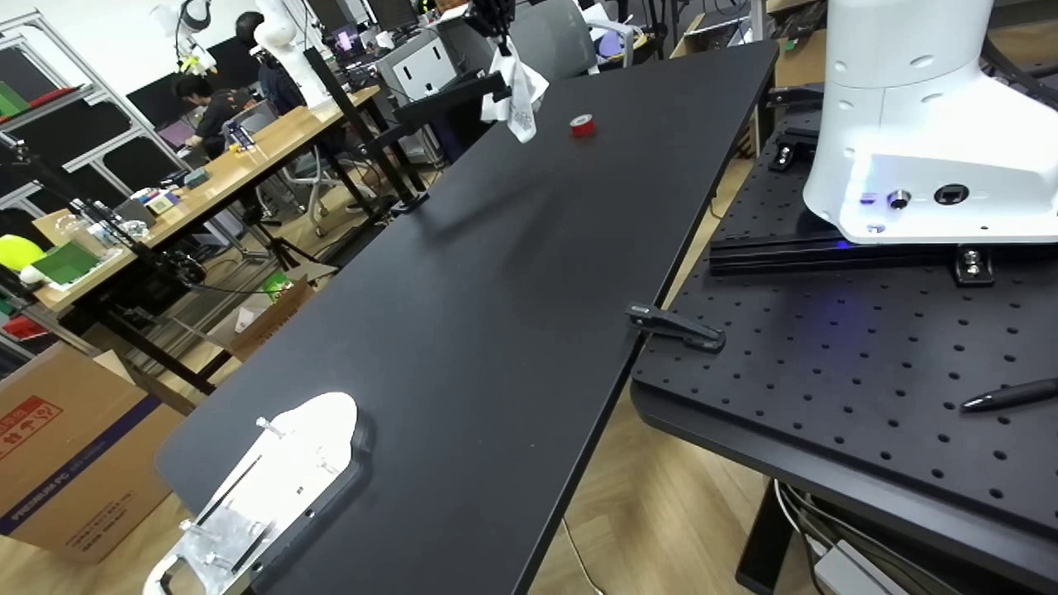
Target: Hang the white cloth on the black stand
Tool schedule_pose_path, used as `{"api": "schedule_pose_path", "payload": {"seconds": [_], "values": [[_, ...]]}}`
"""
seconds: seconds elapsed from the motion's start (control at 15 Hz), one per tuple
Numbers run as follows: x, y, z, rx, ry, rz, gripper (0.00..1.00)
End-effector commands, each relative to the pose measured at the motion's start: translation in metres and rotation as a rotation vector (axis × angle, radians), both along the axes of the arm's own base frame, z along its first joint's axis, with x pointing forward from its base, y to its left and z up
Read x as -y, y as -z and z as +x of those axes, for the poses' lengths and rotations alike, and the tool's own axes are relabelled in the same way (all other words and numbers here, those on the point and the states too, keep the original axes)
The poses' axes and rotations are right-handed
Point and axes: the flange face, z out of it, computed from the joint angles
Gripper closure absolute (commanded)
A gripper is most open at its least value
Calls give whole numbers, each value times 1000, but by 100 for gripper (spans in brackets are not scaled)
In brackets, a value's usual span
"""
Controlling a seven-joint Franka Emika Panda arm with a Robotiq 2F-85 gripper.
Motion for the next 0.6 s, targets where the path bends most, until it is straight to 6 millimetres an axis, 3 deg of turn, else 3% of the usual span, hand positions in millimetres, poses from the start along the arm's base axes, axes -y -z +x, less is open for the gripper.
{"api": "schedule_pose_path", "payload": {"seconds": [0.0,0.33,0.53], "values": [[-43,-48,12,34,-10,15,99],[-125,-77,26,90,-111,40,99],[-166,-74,25,70,-148,51,99]]}}
